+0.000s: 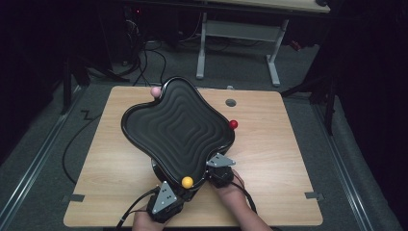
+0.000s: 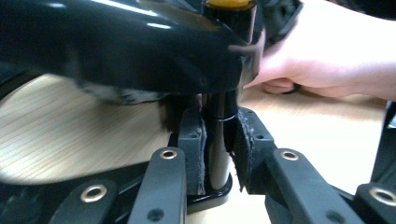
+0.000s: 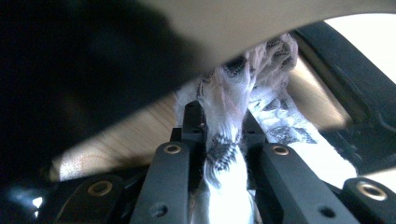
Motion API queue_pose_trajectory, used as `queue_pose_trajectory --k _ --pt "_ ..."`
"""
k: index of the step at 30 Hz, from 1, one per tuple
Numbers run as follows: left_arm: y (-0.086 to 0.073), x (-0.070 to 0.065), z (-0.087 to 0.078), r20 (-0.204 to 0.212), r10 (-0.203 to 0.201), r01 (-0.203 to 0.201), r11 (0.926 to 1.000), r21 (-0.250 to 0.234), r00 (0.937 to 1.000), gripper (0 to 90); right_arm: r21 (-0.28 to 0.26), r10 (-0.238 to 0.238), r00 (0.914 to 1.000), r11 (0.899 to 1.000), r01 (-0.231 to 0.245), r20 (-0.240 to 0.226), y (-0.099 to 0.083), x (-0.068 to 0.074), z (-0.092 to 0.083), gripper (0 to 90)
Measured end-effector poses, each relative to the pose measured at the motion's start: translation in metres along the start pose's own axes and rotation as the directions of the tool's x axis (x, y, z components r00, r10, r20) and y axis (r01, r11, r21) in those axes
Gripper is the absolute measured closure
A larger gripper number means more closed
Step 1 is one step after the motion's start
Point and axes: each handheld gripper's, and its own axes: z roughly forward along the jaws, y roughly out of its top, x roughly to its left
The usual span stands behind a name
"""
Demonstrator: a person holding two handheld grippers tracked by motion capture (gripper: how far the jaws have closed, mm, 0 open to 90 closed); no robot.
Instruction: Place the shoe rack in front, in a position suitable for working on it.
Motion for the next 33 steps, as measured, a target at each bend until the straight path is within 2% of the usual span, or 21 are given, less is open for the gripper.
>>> queue_pose_trajectory --k 4,9,16,21,29,33 --pt "-0.002 0.013 -0.004 -0.044 -0.031 0.031 0.9995 -0.002 0.9985 74.4 -0.005 0.012 0.9999 1.0 -0.012 -0.006 -0.003 0.0 -0.003 79.0" --pt "-0.003 0.029 -0.004 -0.108 -0.066 0.066 0.9978 -0.007 0.992 74.5 -0.01 0.014 0.9999 1.0 -0.014 0.001 -0.006 0.002 -0.008 79.0" --pt "-0.002 0.044 0.001 -0.15 -0.089 0.088 0.996 -0.016 0.9846 74.4 -0.018 0.016 0.9996 1.0 -0.016 0.023 -0.009 0.002 -0.013 78.9" --pt "-0.001 0.049 0.004 -0.159 -0.089 0.088 0.996 -0.017 0.9833 74.2 -0.02 0.028 0.999 0.999 -0.027 0.035 -0.011 0.001 -0.015 78.8" --pt "0.001 0.047 0.004 -0.166 -0.068 0.069 0.9976 -0.001 0.9837 72.7 -0.024 0.027 0.998 0.999 -0.026 0.057 -0.011 0.003 -0.018 78.0" --pt "0.001 0.046 0.0 -0.165 -0.051 0.052 0.9987 0.002 0.985 68.7 -0.039 0.027 0.9986 0.999 -0.025 0.047 -0.01 0.006 -0.024 77.6"
